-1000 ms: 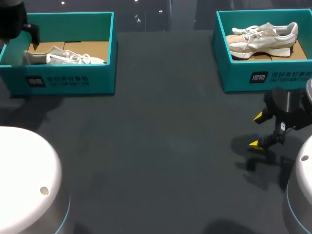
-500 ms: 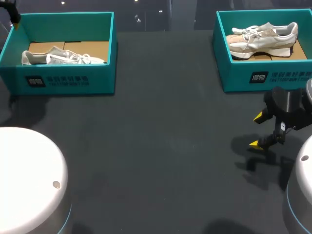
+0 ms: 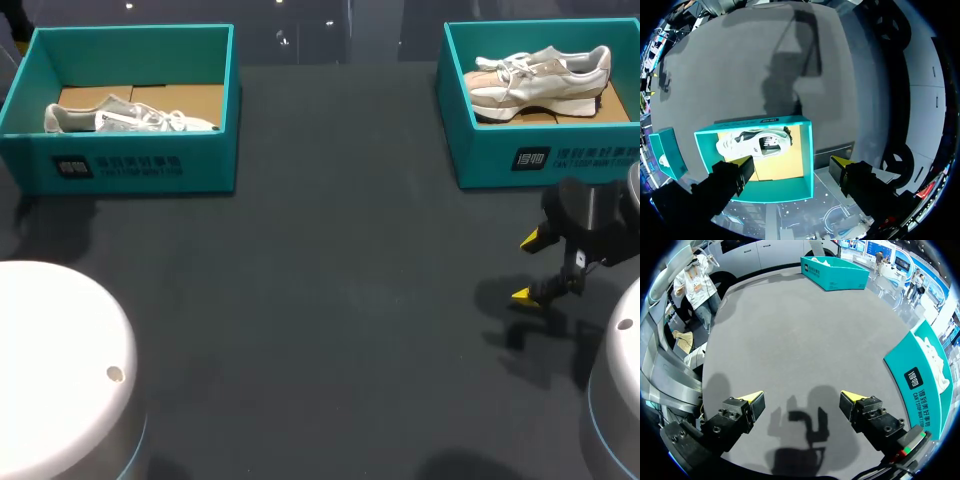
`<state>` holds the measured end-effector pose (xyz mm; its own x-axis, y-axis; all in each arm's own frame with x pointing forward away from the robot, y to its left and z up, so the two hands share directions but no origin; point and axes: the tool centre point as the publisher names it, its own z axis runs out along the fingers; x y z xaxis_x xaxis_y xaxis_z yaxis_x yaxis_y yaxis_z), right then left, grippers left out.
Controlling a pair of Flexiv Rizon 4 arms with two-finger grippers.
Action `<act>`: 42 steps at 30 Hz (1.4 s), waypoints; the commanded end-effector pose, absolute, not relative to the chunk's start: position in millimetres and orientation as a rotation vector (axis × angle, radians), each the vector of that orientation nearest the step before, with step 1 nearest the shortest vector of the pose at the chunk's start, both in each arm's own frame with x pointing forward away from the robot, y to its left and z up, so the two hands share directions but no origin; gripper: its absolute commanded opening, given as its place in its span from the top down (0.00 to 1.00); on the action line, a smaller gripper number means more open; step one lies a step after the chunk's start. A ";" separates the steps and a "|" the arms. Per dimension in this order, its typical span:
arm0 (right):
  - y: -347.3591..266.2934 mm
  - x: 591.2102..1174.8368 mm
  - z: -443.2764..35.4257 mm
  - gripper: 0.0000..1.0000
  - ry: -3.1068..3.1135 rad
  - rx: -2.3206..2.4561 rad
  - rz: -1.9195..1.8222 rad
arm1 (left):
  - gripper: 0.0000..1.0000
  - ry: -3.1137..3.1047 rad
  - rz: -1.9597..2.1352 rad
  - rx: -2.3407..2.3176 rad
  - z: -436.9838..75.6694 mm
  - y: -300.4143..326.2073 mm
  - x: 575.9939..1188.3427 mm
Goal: Take the shoe out of the shoebox, open the shoe tongue, remove and reinsert the insole, then place the shoe into the shoebox
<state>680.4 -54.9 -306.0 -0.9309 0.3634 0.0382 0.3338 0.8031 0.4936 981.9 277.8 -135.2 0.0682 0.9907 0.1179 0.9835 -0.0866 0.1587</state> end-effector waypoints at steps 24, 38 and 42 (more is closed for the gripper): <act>-66.0 790.7 -225.1 0.00 2.586 1.300 0.155 | 0.00 2.096 0.305 2.270 -134.6 278.1 980.7; -102.3 880.5 -211.1 0.00 2.366 1.585 0.069 | 0.00 2.096 0.305 2.270 -134.6 278.1 980.7; -115.2 922.5 -198.7 0.00 2.293 1.668 -0.019 | 0.00 2.096 0.305 2.270 -134.6 278.1 980.7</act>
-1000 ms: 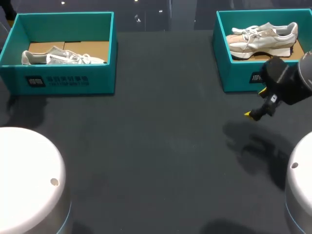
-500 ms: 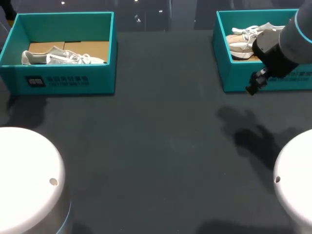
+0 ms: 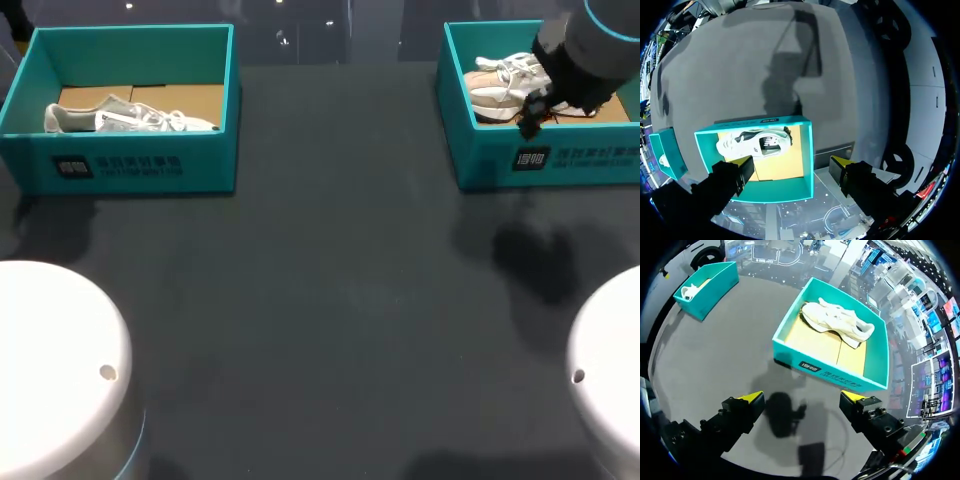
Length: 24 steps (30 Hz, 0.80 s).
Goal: Take the shoe out of the shoebox, open the shoe tongue, remove and reinsert the insole, then place the shoe into the shoebox
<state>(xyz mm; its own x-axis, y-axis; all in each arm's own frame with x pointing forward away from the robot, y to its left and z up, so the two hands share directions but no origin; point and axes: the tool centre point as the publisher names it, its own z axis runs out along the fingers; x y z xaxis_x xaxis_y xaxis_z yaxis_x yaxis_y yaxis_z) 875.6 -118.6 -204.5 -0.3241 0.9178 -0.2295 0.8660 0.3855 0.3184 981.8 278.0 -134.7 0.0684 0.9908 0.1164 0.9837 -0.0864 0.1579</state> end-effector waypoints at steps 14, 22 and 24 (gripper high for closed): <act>-129.2 978.5 -190.7 0.00 2.202 1.789 -0.036 | 0.00 2.096 0.305 2.270 -134.6 278.1 980.7; -129.2 978.5 -190.7 0.00 2.202 1.789 -0.036 | 0.00 2.096 0.305 2.270 -134.6 278.1 980.7; -129.2 978.5 -190.7 0.00 2.202 1.789 -0.036 | 0.00 2.096 0.305 2.270 -134.6 278.1 980.7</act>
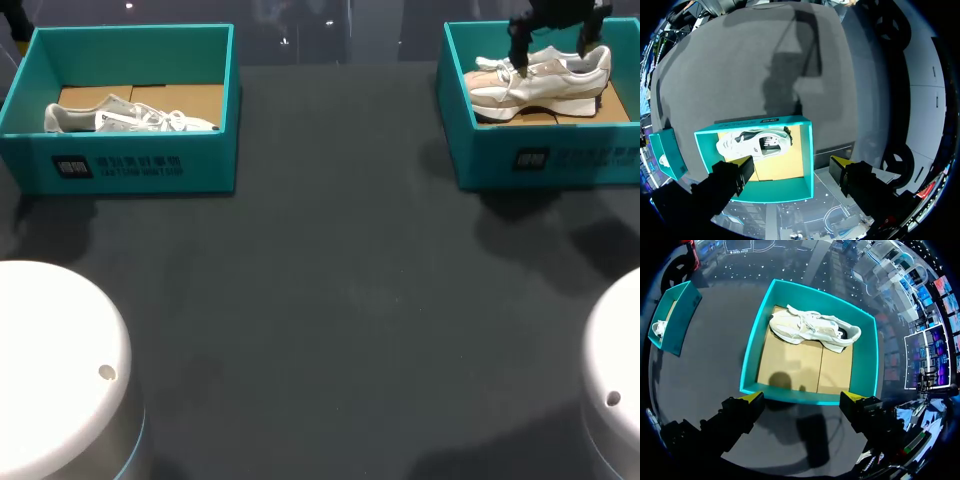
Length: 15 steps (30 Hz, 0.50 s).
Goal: Take the shoe out of the shoebox, open the shoe tongue, remove and reinsert the insole, then place the shoe into the shoebox
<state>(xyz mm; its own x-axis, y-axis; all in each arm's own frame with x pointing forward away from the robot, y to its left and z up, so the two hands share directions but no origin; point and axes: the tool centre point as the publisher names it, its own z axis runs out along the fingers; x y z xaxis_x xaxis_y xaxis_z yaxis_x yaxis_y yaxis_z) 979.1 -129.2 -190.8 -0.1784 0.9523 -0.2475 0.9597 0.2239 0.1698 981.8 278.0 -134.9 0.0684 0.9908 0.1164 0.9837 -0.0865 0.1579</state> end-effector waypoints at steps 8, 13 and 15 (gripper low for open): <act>-145.2 1037.0 -191.7 0.00 2.097 1.911 -0.237 | 0.00 2.096 0.305 2.270 -134.6 278.1 980.7; -162.0 1070.2 -198.3 0.00 2.079 1.925 -0.269 | 0.00 2.096 0.305 2.270 -134.6 278.1 980.7; -171.2 1081.4 -201.7 0.00 2.070 1.936 -0.267 | 0.00 2.096 0.305 2.270 -134.6 278.1 980.7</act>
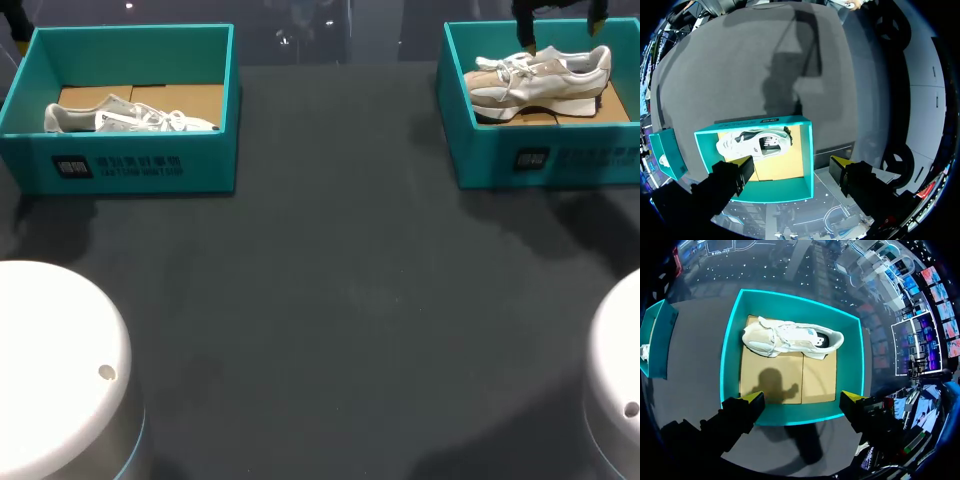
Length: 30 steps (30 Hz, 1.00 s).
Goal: Take the shoe out of the shoebox, open the shoe tongue, remove and reinsert the insole, then place the shoe into the shoebox
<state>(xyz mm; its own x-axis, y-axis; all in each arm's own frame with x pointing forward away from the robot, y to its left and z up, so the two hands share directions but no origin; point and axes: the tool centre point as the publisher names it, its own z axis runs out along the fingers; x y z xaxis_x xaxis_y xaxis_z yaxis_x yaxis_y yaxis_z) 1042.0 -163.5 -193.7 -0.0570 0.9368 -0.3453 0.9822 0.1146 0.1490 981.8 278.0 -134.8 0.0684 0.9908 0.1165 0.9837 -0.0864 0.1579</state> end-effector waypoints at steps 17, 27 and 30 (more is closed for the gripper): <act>-240.5 1144.7 -235.5 0.00 2.002 2.062 -0.272 | 0.00 2.096 0.305 2.270 -134.6 278.1 980.7; -258.6 1151.4 -251.3 0.00 1.994 2.106 -0.261 | 0.00 2.096 0.305 2.270 -134.6 278.1 980.7; -262.0 1152.1 -256.6 0.00 2.000 2.110 -0.253 | 0.00 2.096 0.305 2.270 -134.6 278.1 980.7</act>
